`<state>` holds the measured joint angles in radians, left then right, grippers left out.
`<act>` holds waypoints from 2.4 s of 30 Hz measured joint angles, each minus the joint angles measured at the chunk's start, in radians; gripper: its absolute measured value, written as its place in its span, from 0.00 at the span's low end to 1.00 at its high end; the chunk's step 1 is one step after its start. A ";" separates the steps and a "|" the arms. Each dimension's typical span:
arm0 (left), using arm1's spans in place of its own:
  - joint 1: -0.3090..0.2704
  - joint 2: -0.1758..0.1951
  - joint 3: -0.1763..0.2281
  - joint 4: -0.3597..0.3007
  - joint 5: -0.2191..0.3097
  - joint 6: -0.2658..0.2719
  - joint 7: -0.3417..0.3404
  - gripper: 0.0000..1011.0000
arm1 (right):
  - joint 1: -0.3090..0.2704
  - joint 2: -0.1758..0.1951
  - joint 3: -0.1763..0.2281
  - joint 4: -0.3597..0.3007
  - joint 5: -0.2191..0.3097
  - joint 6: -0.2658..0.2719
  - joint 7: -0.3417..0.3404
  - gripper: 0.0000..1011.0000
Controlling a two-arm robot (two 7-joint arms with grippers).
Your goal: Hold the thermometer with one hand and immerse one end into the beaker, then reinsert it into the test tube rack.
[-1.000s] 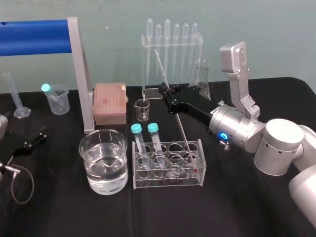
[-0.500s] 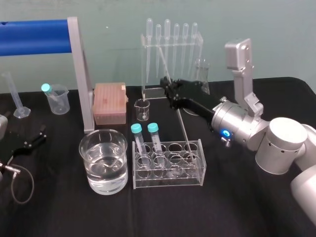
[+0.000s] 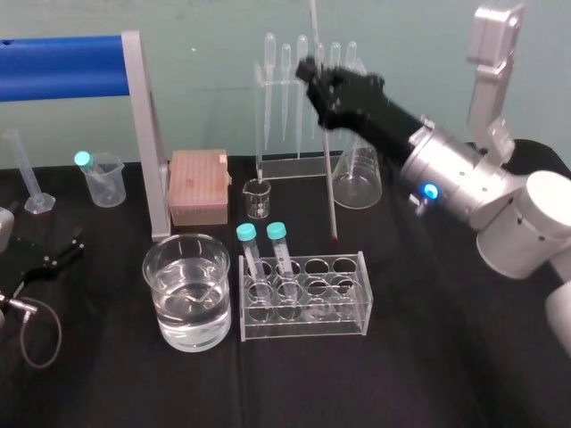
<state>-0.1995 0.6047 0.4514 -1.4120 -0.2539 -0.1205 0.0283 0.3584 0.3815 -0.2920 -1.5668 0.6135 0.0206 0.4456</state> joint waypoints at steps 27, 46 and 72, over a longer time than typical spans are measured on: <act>0.000 0.000 0.000 0.000 0.000 0.000 0.000 1.00 | 0.192 -0.153 -0.155 0.236 0.206 -0.240 0.369 0.06; 0.000 0.000 0.000 0.000 0.000 0.000 0.000 1.00 | 0.239 -0.199 -0.261 0.392 0.210 -0.280 0.466 0.06; 0.000 0.000 0.000 0.000 0.000 0.000 0.000 1.00 | 0.284 -0.271 -0.287 0.628 0.159 -0.301 0.528 0.06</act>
<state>-0.1995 0.6047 0.4514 -1.4120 -0.2539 -0.1206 0.0283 0.6426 0.1106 -0.5794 -0.9384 0.7724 -0.2801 0.9738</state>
